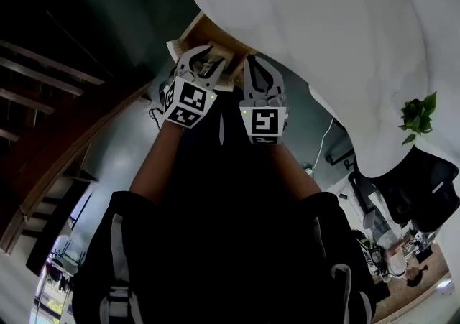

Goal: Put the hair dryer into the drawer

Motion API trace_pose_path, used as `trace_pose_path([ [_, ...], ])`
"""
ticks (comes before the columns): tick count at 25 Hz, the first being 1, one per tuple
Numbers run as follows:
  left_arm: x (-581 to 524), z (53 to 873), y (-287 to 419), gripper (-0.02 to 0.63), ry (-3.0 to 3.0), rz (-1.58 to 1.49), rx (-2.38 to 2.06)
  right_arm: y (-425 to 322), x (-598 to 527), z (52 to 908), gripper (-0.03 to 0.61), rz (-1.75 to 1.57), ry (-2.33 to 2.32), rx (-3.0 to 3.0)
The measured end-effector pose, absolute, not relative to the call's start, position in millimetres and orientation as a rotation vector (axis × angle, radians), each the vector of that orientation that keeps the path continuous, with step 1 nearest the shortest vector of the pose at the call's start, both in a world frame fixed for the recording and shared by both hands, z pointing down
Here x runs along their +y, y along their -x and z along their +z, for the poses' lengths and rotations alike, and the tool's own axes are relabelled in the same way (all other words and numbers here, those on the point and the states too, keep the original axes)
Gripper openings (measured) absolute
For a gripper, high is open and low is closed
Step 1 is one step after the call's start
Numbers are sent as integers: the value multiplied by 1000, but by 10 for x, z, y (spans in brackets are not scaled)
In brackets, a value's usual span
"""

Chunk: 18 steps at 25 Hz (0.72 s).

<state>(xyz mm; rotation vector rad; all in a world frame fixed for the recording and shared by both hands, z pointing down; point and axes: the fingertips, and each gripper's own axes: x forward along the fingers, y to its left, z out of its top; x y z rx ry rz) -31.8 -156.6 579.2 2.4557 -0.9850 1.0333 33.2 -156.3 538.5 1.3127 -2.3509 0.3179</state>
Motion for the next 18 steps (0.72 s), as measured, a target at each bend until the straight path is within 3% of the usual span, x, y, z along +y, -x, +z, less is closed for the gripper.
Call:
trace_pose_path([
  [3, -1721, 5366, 344, 48, -2561, 889, -1147, -350, -1644, 5133, 23, 250, -1339, -2372],
  [5, -1778, 5086, 372, 13, -2594, 782, -1224, -381, -1691, 4933, 23, 218, -1383, -2379],
  [18, -1659, 3120, 668, 8, -2654, 191, -1632, -523, -1639, 3088, 23, -61, -1674, -2555],
])
